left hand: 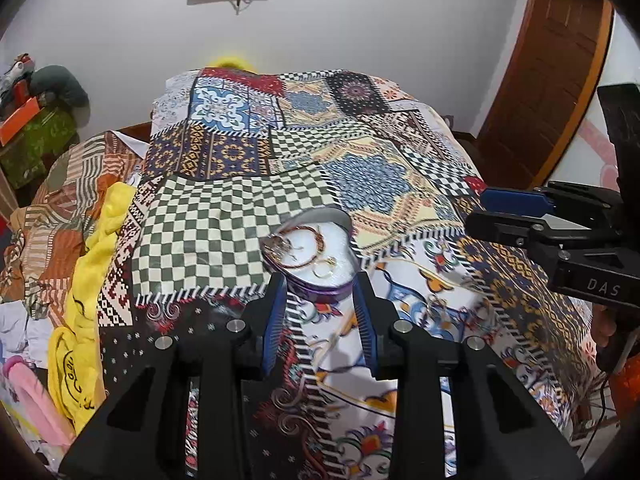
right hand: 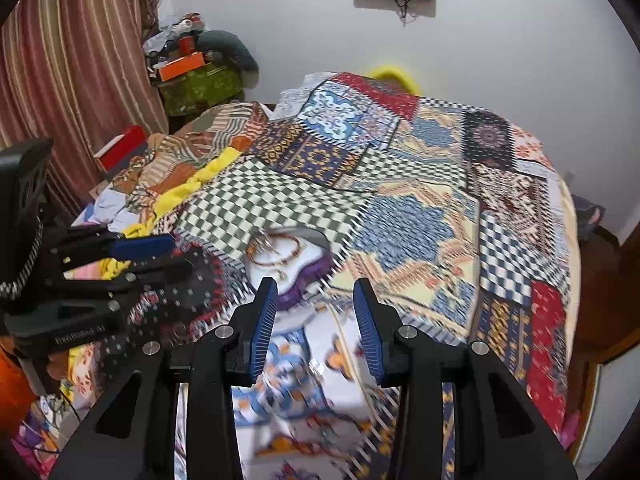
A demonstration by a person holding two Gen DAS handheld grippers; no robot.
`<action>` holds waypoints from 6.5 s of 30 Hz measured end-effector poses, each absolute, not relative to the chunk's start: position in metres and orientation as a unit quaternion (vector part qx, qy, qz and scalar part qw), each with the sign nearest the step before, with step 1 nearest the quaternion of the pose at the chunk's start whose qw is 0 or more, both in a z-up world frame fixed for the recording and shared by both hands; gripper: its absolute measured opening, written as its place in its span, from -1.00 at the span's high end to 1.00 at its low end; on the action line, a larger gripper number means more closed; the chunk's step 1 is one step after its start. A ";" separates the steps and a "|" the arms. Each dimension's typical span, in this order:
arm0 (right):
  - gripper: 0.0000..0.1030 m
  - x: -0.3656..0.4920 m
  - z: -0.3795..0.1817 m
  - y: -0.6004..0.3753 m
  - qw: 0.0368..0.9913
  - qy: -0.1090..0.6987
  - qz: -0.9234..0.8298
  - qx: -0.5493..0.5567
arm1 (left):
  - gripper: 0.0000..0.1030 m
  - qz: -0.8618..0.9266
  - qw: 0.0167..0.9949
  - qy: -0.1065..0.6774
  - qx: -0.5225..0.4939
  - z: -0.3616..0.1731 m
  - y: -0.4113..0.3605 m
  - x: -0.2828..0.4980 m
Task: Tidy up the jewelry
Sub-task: 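Open both tools and lift them away from the box, then grasp a gold ring with the left tool while the right tool grasps a silver ring, then carry both rings to the purple heart box and lower them inside, then open both tools over the box to release the rings, then lift both tools away and move them toward the remaining jewelry on the quilt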
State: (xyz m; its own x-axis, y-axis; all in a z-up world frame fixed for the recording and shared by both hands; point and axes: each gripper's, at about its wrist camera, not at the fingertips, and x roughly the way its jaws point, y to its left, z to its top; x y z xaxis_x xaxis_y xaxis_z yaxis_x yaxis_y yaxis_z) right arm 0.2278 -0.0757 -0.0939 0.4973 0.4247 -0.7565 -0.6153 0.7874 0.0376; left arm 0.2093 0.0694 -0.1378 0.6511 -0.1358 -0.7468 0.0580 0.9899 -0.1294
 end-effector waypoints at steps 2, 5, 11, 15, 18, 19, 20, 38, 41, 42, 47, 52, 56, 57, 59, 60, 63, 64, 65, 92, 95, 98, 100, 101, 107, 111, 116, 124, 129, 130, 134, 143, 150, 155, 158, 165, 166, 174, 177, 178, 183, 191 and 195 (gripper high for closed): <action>0.30 0.223 -0.097 -0.084 0.859 0.399 0.297 -0.122 | 0.35 -0.059 0.906 0.417 -0.044 -0.139 0.063 0.205; 0.30 0.217 -0.105 -0.098 0.860 0.403 0.285 -0.128 | 0.35 -0.069 0.902 0.425 -0.038 -0.143 0.052 0.202; 0.30 0.211 -0.125 -0.124 0.856 0.424 0.264 -0.135 | 0.35 -0.090 0.892 0.442 -0.032 -0.156 0.033 0.197; 0.30 0.206 -0.142 -0.138 0.848 0.445 0.253 -0.140 | 0.35 -0.104 0.886 0.451 -0.030 -0.165 0.022 0.192; 0.30 0.205 -0.155 -0.143 0.838 0.463 0.252 -0.141 | 0.35 -0.112 0.881 0.460 -0.030 -0.172 0.016 0.191; 0.30 0.201 -0.158 -0.144 0.836 0.467 0.252 -0.142 | 0.35 -0.114 0.878 0.464 -0.031 -0.175 0.013 0.192; 0.30 0.199 -0.160 -0.145 0.834 0.470 0.253 -0.142 | 0.35 -0.117 0.876 0.467 -0.031 -0.178 0.011 0.192; 0.57 0.196 -0.172 -0.121 0.823 0.459 0.301 -0.146 | 0.44 -0.158 0.868 0.471 -0.013 -0.191 -0.021 0.213; 0.61 0.197 -0.171 -0.125 0.823 0.460 0.306 -0.133 | 0.45 -0.160 0.866 0.474 -0.010 -0.194 -0.025 0.219; 0.62 0.197 -0.171 -0.126 0.824 0.460 0.306 -0.129 | 0.45 -0.162 0.864 0.476 -0.010 -0.195 -0.027 0.221; 0.62 0.201 -0.169 -0.137 0.830 0.457 0.299 -0.115 | 0.45 -0.161 0.861 0.483 -0.008 -0.201 -0.032 0.233; 0.61 0.205 -0.167 -0.146 0.833 0.457 0.294 -0.103 | 0.49 -0.150 0.864 0.481 0.001 -0.204 -0.035 0.239; 0.61 0.207 -0.165 -0.151 0.836 0.454 0.291 -0.098 | 0.53 -0.150 0.863 0.482 0.004 -0.205 -0.038 0.242; 0.61 0.207 -0.164 -0.152 0.837 0.453 0.290 -0.097 | 0.54 -0.151 0.862 0.483 0.003 -0.205 -0.038 0.243; 0.61 0.208 -0.163 -0.153 0.839 0.452 0.288 -0.095 | 0.55 -0.155 0.859 0.489 0.001 -0.206 -0.039 0.245; 0.61 0.209 -0.163 -0.154 0.840 0.451 0.287 -0.094 | 0.58 -0.157 0.857 0.491 0.002 -0.207 -0.040 0.246; 0.61 0.209 -0.162 -0.154 0.840 0.451 0.287 -0.094 | 0.66 -0.160 0.855 0.493 0.004 -0.208 -0.041 0.248; 0.61 0.208 -0.161 -0.153 0.839 0.451 0.289 -0.094 | 0.66 -0.159 0.856 0.492 0.004 -0.208 -0.042 0.248; 0.61 0.208 -0.161 -0.153 0.840 0.450 0.290 -0.094 | 0.66 -0.158 0.857 0.490 0.006 -0.207 -0.042 0.247; 0.61 0.209 -0.101 -0.107 0.861 0.383 0.323 -0.091 | 0.67 -0.100 0.914 0.394 -0.006 -0.130 0.013 0.210; 0.61 0.211 -0.098 -0.095 0.860 0.377 0.330 -0.094 | 0.67 -0.088 0.919 0.384 -0.007 -0.124 0.025 0.208; 0.61 0.213 -0.098 -0.085 0.858 0.375 0.338 -0.097 | 0.67 -0.078 0.922 0.379 -0.010 -0.122 0.037 0.207; 0.61 0.215 -0.099 -0.076 0.856 0.374 0.343 -0.100 | 0.67 -0.073 0.923 0.377 -0.011 -0.123 0.043 0.206; 0.61 0.217 -0.099 -0.072 0.855 0.373 0.345 -0.101 | 0.67 -0.069 0.924 0.376 -0.012 -0.124 0.047 0.207; 0.61 0.230 -0.106 -0.050 0.850 0.375 0.356 -0.104 | 0.67 -0.052 0.921 0.384 -0.029 -0.138 0.067 0.217; 0.61 0.245 -0.112 -0.039 0.843 0.388 0.360 -0.101 | 0.67 -0.047 0.917 0.395 -0.038 -0.152 0.074 0.226; 0.61 0.268 -0.121 -0.028 0.832 0.412 0.359 -0.098 | 0.67 -0.047 0.910 0.410 -0.050 -0.169 0.078 0.241; 0.61 0.294 -0.139 -0.016 0.808 0.455 0.363 -0.093 | 0.67 -0.051 0.900 0.428 -0.068 -0.188 0.085 0.267; 0.61 0.307 -0.150 -0.014 0.790 0.484 0.370 -0.072 | 0.67 -0.046 0.897 0.435 -0.067 -0.194 0.086 0.277; 0.61 0.308 -0.152 -0.013 0.790 0.486 0.367 -0.078 | 0.67 -0.046 0.897 0.435 -0.065 -0.195 0.086 0.279; 0.61 0.313 -0.157 -0.008 0.786 0.493 0.362 -0.090 | 0.67 -0.048 0.895 0.439 -0.063 -0.199 0.084 0.284; 0.61 0.322 -0.165 -0.006 0.784 0.505 0.350 -0.088 | 0.67 -0.052 0.891 0.445 -0.070 -0.204 0.086 0.289; 0.61 0.320 -0.165 -0.005 0.781 0.512 0.345 -0.095 | 0.67 -0.046 0.895 0.439 -0.055 -0.199 0.079 0.282; 0.49 0.312 -0.151 -0.010 0.784 0.504 0.352 -0.089 | 0.64 -0.043 0.896 0.439 -0.055 -0.195 0.075 0.276; 0.44 0.304 -0.141 -0.014 0.793 0.489 0.350 -0.096 | 0.58 -0.040 0.898 0.434 -0.059 -0.187 0.076 0.272; 0.44 0.285 -0.117 -0.036 0.815 0.456 0.344 -0.095 | 0.53 -0.028 0.913 0.403 -0.053 -0.158 0.075 0.255; 0.44 0.281 -0.112 -0.040 0.816 0.453 0.347 -0.092 | 0.53 -0.029 0.916 0.398 -0.053 -0.153 0.075 0.252; 0.44 0.249 -0.087 -0.072 0.846 0.405 0.327 -0.111 | 0.44 -0.049 0.925 0.374 -0.044 -0.127 0.059 0.229; 0.44 0.237 -0.088 -0.084 0.855 0.395 0.314 -0.123 | 0.44 -0.064 0.924 0.376 -0.038 -0.126 0.047 0.225; 0.44 0.235 -0.089 -0.088 0.856 0.395 0.311 -0.123 | 0.44 -0.070 0.922 0.378 -0.035 -0.127 0.042 0.224; 0.44 0.228 -0.105 -0.105 0.852 0.412 0.299 -0.123 | 0.44 -0.100 0.912 0.396 -0.021 -0.139 0.015 0.220; 0.44 0.224 -0.138 -0.141 0.841 0.454 0.279 -0.097 | 0.44 -0.150 0.876 0.459 -0.021 -0.175 -0.021 0.221; 0.44 0.225 -0.148 -0.153 0.833 0.472 0.278 -0.077 | 0.44 -0.170 0.858 0.484 -0.016 -0.189 -0.038 0.225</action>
State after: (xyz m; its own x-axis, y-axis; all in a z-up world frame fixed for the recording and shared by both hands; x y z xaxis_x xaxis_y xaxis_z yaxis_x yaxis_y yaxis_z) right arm 0.2250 -0.1528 -0.1480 0.3997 0.3914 -0.8289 -0.5365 0.8331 0.1347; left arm 0.2249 -0.0383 -0.1886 0.4732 -0.3073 -0.8256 0.2768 0.9416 -0.1919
